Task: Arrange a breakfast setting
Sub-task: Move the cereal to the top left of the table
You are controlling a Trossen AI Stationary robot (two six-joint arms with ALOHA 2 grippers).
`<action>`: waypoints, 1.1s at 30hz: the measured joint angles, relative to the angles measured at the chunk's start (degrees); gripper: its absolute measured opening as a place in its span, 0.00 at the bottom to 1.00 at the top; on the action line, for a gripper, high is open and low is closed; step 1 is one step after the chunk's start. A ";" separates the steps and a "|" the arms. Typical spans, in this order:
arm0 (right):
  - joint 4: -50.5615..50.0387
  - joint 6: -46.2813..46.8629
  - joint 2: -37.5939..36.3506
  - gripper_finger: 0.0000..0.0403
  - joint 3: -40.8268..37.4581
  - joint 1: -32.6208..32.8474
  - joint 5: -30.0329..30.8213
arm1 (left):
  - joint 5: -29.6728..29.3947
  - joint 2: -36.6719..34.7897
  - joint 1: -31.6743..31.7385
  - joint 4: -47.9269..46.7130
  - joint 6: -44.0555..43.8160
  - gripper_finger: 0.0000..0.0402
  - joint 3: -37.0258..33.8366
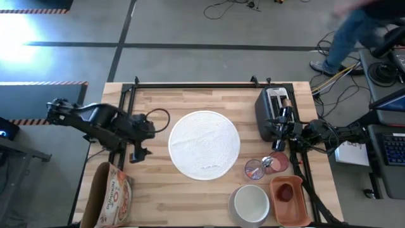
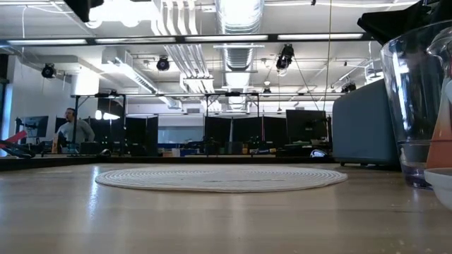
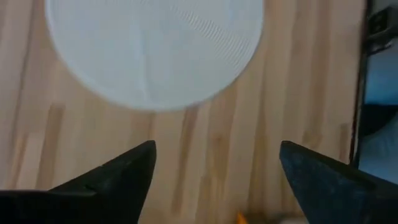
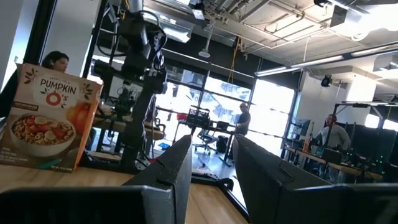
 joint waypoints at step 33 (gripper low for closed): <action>0.02 0.00 -0.01 0.27 0.00 -0.01 0.00 | 9.64 -8.82 -22.44 -9.20 -20.96 0.84 8.39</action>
